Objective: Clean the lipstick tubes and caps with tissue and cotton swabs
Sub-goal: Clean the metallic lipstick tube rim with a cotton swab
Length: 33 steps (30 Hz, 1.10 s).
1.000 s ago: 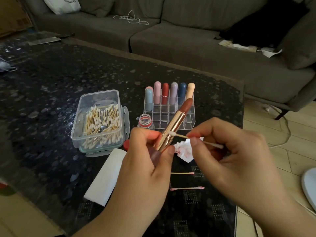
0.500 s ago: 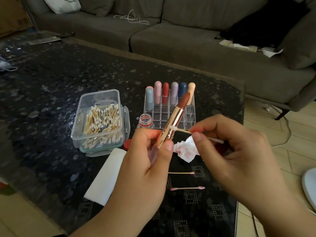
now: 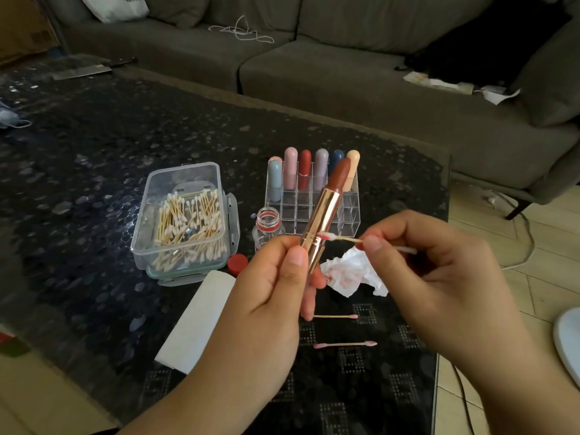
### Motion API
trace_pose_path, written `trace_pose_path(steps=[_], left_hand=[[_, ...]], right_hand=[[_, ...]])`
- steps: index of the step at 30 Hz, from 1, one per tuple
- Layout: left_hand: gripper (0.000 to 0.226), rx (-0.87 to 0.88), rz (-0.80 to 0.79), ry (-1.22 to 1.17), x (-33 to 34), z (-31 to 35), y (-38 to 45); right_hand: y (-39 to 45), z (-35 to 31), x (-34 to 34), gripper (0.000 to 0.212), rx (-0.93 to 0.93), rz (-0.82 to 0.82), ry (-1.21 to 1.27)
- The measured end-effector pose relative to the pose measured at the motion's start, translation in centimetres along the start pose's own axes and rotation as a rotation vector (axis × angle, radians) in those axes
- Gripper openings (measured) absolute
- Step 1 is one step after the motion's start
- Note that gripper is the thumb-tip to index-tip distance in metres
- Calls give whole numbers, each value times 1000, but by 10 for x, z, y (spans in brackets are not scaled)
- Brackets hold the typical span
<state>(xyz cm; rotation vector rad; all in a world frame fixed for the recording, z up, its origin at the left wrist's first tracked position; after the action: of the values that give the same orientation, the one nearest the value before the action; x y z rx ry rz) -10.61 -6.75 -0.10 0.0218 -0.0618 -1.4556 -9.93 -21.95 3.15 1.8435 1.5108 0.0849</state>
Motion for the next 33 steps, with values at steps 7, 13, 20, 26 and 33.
trace_pose_path(steps=[7,13,20,26,33], left_hand=[[21,-61,-116,-130,1,3,-3],[26,-13,-95,-51,-2,-1,-2],[16,9,-55,-49,-1,-1,-2],[15,-12,-65,-78,-1,-1,-1],[13,-79,-122,-217,-1,1,-2]], right_hand=[[0,-1,6,18,-14,-50,15],[0,0,-1,21,19,-24,57],[1,-2,2,17,-34,-15,6],[1,-2,2,16,-36,-35,26],[2,2,-3,16,4,-19,83]])
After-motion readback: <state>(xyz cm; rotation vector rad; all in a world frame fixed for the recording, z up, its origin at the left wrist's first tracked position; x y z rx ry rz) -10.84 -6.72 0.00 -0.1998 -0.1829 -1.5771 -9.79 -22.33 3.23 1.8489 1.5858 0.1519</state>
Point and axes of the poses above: each hand's wrist, its own y-axis towards the middle knuckle, its own x-axis out of the palm, z = x × y, the point moved 2 cm from there along y, towards the middle knuckle, and after that the axes turned 11 degrees about z, right-handed, at the moved point
